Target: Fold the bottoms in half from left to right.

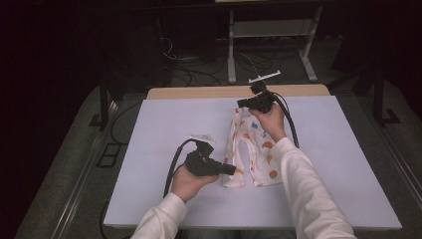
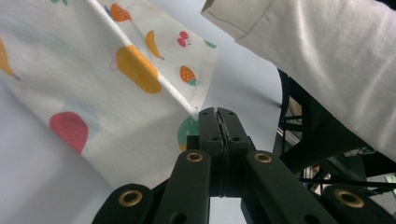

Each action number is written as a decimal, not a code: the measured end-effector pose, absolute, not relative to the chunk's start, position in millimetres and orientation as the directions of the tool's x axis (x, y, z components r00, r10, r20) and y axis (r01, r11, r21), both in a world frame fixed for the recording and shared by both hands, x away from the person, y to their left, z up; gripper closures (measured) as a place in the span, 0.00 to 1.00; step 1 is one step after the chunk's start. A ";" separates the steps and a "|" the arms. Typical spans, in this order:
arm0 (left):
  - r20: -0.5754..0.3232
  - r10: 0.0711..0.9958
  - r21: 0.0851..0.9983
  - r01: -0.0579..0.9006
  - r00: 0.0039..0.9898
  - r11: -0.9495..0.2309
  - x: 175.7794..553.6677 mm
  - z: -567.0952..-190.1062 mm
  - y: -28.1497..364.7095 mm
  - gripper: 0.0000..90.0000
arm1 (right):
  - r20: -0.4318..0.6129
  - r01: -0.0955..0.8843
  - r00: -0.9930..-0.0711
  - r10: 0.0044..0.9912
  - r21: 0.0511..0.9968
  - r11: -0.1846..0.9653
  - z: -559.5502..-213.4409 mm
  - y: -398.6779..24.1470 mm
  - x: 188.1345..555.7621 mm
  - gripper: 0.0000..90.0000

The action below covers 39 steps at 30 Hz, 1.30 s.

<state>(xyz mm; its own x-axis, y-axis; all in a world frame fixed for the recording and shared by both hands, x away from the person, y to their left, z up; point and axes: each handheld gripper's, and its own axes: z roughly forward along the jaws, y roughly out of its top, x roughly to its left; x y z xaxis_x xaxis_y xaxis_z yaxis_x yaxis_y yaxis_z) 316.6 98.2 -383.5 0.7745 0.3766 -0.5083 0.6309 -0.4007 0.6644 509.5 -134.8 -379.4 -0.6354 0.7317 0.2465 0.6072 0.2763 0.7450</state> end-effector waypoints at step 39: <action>-0.541 0.320 0.646 0.628 0.778 -0.434 333.2 -395.3 -8.2 0.99 | 0.317 0.633 -0.642 0.698 0.733 0.249 -399.0 -198.7 536.2 0.99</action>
